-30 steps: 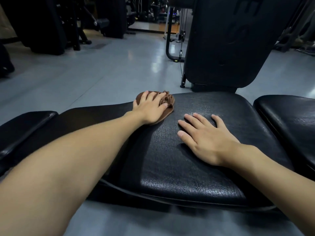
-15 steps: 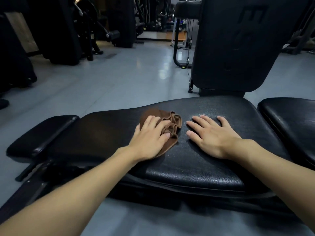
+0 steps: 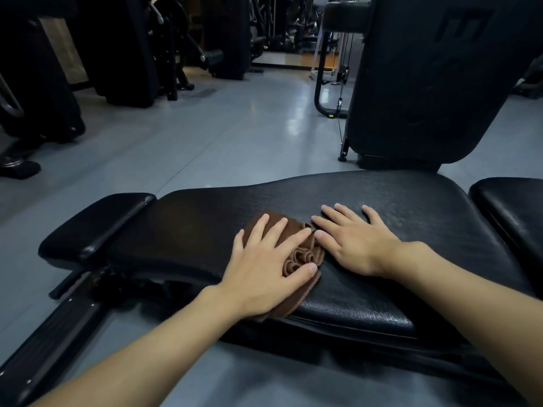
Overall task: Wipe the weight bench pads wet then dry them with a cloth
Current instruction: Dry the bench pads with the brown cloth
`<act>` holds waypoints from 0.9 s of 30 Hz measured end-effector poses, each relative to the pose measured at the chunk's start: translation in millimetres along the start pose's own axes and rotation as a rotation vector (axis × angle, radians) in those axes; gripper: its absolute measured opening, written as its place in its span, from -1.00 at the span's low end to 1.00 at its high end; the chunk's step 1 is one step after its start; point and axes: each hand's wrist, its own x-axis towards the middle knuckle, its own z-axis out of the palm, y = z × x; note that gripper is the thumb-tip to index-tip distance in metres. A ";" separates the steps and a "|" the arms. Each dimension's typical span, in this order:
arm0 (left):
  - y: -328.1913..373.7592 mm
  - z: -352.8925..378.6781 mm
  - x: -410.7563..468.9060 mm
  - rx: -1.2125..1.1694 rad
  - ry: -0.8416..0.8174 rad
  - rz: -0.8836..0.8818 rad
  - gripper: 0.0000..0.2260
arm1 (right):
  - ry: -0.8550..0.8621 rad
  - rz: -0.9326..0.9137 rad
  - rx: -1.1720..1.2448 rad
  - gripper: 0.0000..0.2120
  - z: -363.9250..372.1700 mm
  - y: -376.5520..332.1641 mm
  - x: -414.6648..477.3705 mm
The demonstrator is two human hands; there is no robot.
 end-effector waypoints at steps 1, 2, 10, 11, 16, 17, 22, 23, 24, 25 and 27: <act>-5.4 0.9 9.4 -0.013 0.001 -0.001 -0.39 | -0.006 0.003 -0.009 -0.48 2.8 -0.3 1.0; -10.8 1.8 19.6 -0.021 0.002 -0.002 -0.39 | -0.008 0.005 -0.018 -0.47 5.0 0.1 1.4; -49.2 12.1 141.3 -0.056 -0.015 -0.099 -0.48 | -0.009 0.017 -0.058 -0.39 9.9 1.5 5.3; -52.2 12.6 154.9 -0.060 -0.020 -0.118 -0.48 | 0.001 0.014 -0.062 -0.36 10.6 1.5 5.7; -58.1 13.9 184.1 -0.071 -0.016 -0.159 -0.49 | -0.003 0.032 -0.069 -0.42 9.6 0.7 6.4; -57.9 14.0 181.1 -0.073 -0.011 -0.155 -0.50 | -0.010 0.033 -0.067 -0.43 8.6 0.1 5.9; -49.6 7.5 134.0 -0.068 -0.019 -0.101 -0.52 | -0.012 0.039 -0.064 -0.43 8.7 -0.1 6.5; -47.6 6.6 118.9 -0.068 -0.017 -0.080 -0.52 | -0.010 0.039 -0.063 -0.43 8.4 -0.1 6.8; -45.4 5.9 102.6 -0.064 -0.012 -0.055 -0.52 | -0.008 0.041 -0.058 -0.43 8.1 -0.2 6.6; -43.4 5.1 85.9 -0.057 -0.006 -0.031 -0.52 | -0.007 0.043 -0.053 -0.43 7.9 -0.5 6.5; -40.0 1.8 51.8 -0.043 -0.002 -0.004 -0.49 | -0.003 0.044 -0.046 -0.43 7.9 -1.2 6.5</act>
